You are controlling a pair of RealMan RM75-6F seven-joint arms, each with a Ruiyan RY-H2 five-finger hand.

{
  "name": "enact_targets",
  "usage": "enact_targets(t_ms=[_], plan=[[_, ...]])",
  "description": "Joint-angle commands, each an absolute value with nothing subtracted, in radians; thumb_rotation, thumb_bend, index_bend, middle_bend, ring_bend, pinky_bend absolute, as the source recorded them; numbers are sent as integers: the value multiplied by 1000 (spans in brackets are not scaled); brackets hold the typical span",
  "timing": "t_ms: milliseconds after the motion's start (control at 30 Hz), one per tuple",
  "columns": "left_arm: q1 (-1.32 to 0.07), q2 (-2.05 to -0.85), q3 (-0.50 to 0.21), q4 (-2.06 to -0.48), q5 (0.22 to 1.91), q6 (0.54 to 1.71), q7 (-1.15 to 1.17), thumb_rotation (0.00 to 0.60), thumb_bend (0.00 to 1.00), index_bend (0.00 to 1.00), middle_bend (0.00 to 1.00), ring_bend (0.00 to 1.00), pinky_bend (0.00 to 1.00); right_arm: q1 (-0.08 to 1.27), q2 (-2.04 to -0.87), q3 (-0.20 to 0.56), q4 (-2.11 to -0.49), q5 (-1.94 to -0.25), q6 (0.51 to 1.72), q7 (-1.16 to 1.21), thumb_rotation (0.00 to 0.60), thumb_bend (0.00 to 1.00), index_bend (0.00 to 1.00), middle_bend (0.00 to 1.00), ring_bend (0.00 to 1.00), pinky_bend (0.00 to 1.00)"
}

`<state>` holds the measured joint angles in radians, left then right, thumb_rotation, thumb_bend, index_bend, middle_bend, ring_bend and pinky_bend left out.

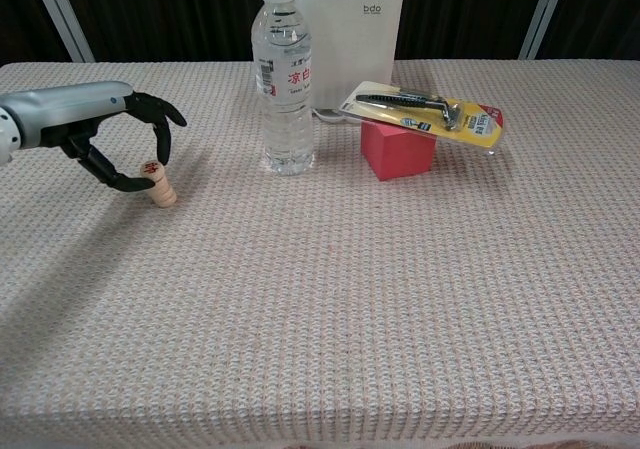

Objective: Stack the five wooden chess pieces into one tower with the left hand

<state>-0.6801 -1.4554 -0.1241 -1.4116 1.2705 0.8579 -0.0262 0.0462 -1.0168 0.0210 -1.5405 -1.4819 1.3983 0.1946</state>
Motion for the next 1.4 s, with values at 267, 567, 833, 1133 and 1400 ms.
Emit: enact_targets(t_ms=[267,567,833,1133,1400], plan=[[-680,-1474,-116,-1385,1280,862,-42,600,282,514,125,0,0,48,-1014,22,-1550,-1481,1398,180,600,176,0,0,0,0],[-681,-1470,-115,-1386,1280,863,-45,600,282,505,125,0,0,49,-1015,22,-1547,-1478,1394,182,600,176,0,0,0,0],[-681,-1466,-114,-1385,1278,861,-54,600,282,454,124,0,0,48,-1014,23,-1545,-1476,1395,183,600,176,0,0,0,0],[-679,-1452,-110,-1401,1284,862,-60,600,282,405,124,0,0,48,-1015,23,-1545,-1477,1396,185,600,176,0,0,0,0],[-652,-1383,-99,-1487,1290,889,-65,600,282,336,111,0,0,49,-1010,26,-1547,-1475,1396,187,600,176,0,0,0,0]])
